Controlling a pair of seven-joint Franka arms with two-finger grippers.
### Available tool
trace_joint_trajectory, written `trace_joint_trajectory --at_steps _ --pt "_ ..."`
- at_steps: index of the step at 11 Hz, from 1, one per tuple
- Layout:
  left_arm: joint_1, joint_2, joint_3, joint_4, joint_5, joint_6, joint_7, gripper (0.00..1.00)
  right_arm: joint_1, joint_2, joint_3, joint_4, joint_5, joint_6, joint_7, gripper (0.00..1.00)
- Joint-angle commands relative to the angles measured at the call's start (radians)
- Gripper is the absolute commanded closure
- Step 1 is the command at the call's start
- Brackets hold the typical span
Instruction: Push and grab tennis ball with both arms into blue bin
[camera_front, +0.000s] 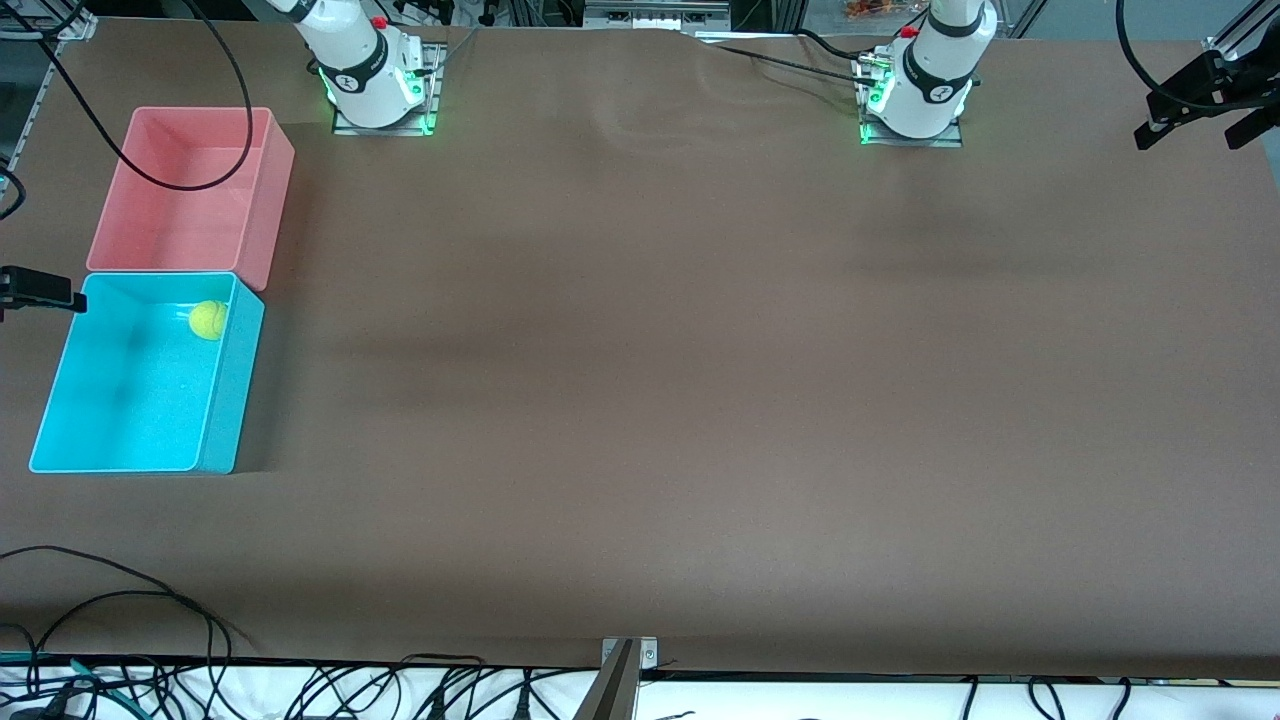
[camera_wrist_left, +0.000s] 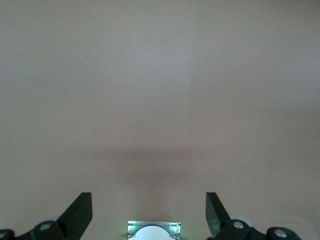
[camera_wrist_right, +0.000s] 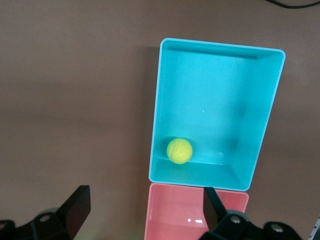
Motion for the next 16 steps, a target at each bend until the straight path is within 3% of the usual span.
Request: trace_joint_trajectory --at_steps 1,3,5,7,10,12,14,16 --pt "0.004 0.018 -0.019 0.037 -0.02 -0.023 -0.014 0.0 -0.026 -0.216 0.073 -0.257 0.004 0.168 0.125 0.0" --pt "0.001 0.016 -0.025 0.037 -0.018 -0.023 -0.014 0.0 -0.026 -0.379 0.125 -0.519 -0.015 0.384 0.21 0.0" --pt "0.001 0.016 -0.026 0.037 -0.018 -0.025 -0.014 0.0 -0.025 -0.417 0.163 -0.588 -0.061 0.426 0.225 0.0" --pt "0.001 0.016 -0.024 0.037 -0.018 -0.026 -0.015 0.0 -0.022 -0.44 0.165 -0.581 -0.059 0.39 0.247 0.0" --pt "0.001 0.016 -0.022 0.037 -0.017 -0.034 -0.015 0.0 -0.022 -0.409 0.162 -0.46 -0.061 0.215 0.245 0.0" --pt "0.001 0.016 -0.024 0.037 -0.018 -0.034 -0.015 0.0 -0.022 -0.4 0.162 -0.449 -0.065 0.209 0.244 0.0" --pt "0.001 0.016 -0.021 0.037 -0.021 -0.034 -0.015 0.0 -0.06 -0.397 0.252 -0.433 -0.099 0.189 0.245 0.0" --pt "-0.001 0.016 -0.027 0.037 -0.021 -0.034 -0.015 0.0 -0.068 -0.394 0.262 -0.413 -0.088 0.18 0.245 0.0"
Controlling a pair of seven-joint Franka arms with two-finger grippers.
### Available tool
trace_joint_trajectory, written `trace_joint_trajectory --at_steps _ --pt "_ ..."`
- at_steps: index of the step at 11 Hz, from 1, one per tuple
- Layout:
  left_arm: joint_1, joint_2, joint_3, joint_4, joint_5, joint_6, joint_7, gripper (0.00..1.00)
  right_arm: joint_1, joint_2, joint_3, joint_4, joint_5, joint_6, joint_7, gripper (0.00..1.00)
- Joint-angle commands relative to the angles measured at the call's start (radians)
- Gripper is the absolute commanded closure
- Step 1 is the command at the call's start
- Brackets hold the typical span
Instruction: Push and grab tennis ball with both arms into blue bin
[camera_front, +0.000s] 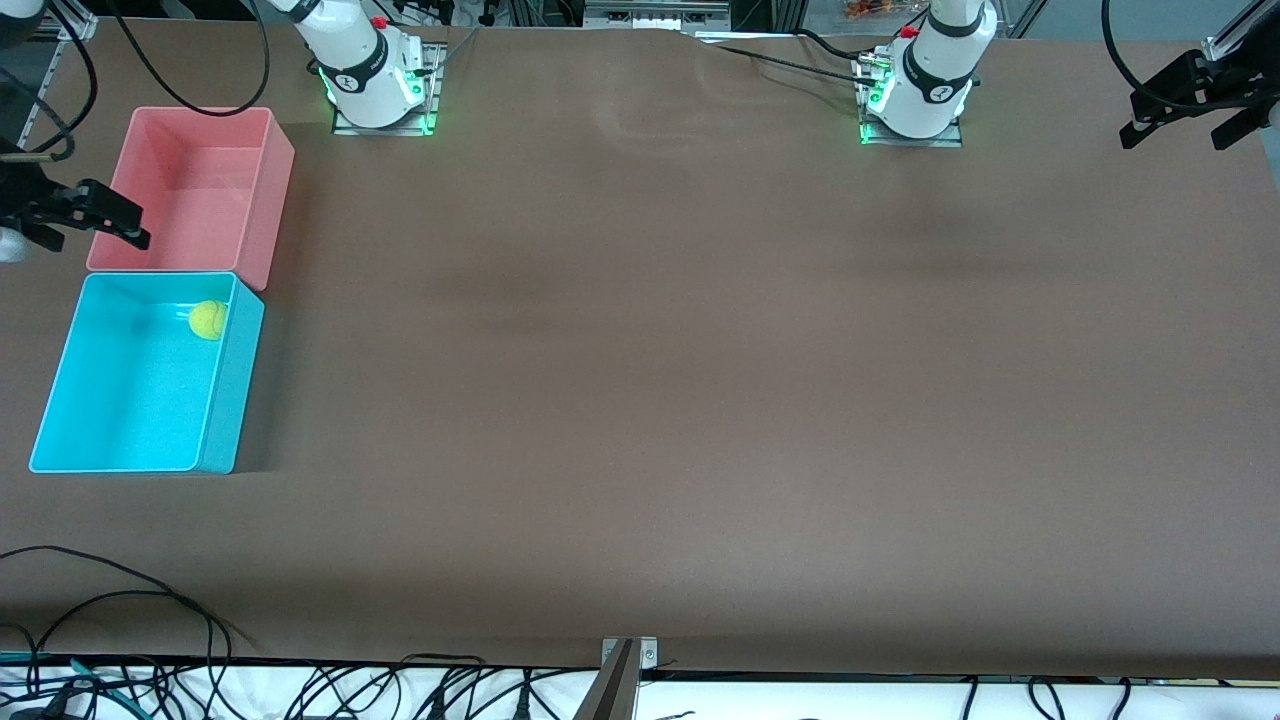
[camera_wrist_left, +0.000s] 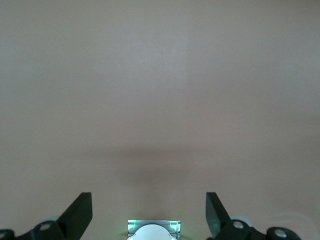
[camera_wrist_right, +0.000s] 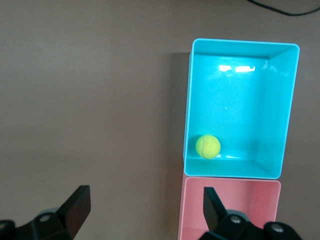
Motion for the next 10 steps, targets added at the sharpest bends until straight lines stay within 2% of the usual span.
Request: trace_joint_trajectory --at_steps 1,8,10 --pt "0.001 0.013 -0.003 0.034 -0.021 -0.027 -0.014 0.0 -0.032 0.017 0.037 0.055 -0.01 -0.042 0.012 0.0" --pt "0.001 0.021 0.002 0.049 -0.02 -0.024 -0.012 0.0 -0.033 0.03 0.034 0.095 0.022 -0.068 0.05 0.0" --pt "-0.002 0.023 0.0 0.049 -0.021 -0.024 -0.012 0.0 -0.033 0.031 0.034 0.095 0.039 -0.057 0.179 0.0"
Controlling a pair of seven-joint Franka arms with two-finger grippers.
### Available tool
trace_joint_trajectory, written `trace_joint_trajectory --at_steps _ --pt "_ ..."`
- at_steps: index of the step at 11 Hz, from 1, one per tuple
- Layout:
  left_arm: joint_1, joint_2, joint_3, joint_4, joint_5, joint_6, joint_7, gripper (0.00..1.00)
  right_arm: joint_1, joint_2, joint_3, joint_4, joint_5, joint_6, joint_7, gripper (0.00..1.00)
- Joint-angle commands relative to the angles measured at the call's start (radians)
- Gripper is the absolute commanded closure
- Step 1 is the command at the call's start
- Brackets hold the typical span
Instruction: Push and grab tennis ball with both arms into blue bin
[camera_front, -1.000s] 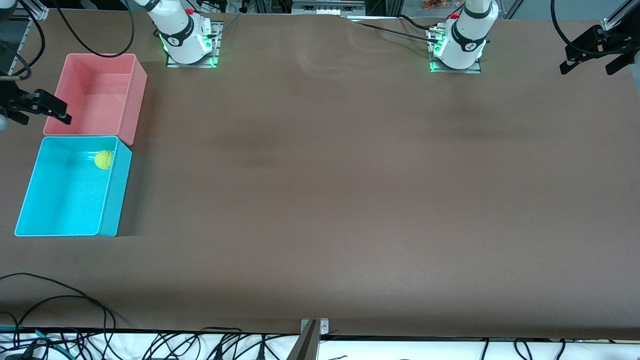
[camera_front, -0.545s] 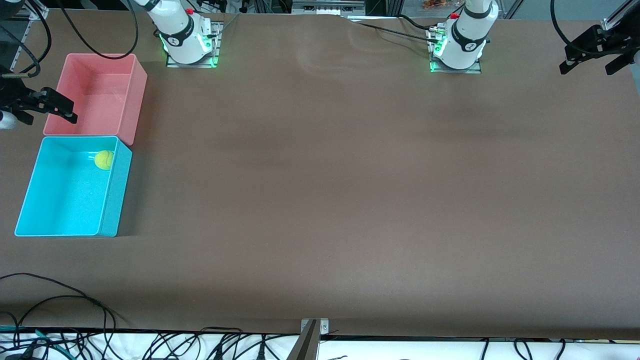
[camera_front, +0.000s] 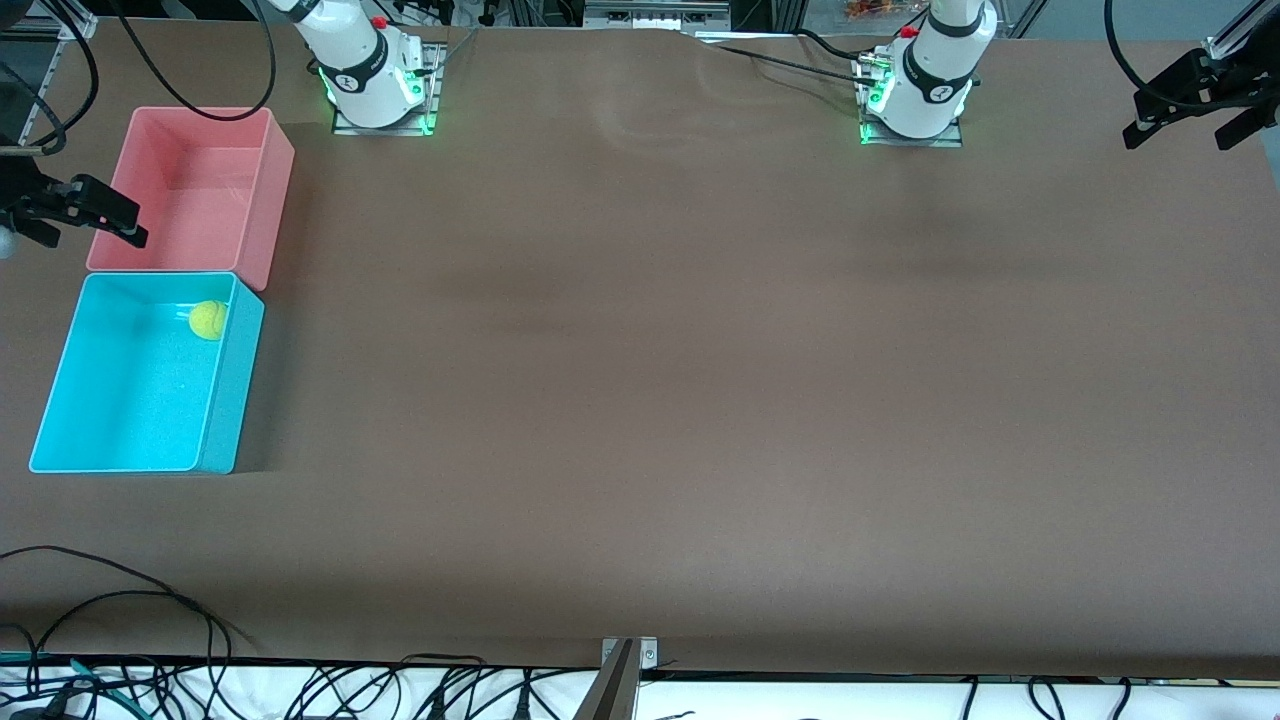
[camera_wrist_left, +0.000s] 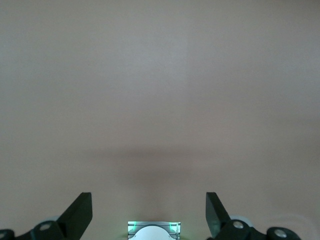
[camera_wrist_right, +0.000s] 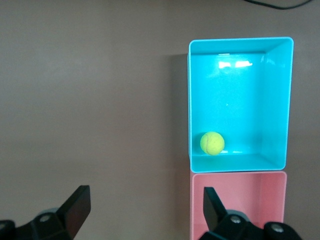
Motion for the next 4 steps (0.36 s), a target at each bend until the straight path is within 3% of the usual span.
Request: trace_joint_trajectory --at_steps 1,4 --pt "-0.001 0.016 -0.002 0.036 -0.021 -0.024 -0.012 0.0 -0.015 0.017 0.012 0.036 0.023 -0.018 0.082 0.0" --pt "-0.001 0.017 -0.002 0.036 -0.021 -0.024 -0.012 0.0 -0.015 0.017 0.012 0.036 0.015 -0.02 0.05 0.0"
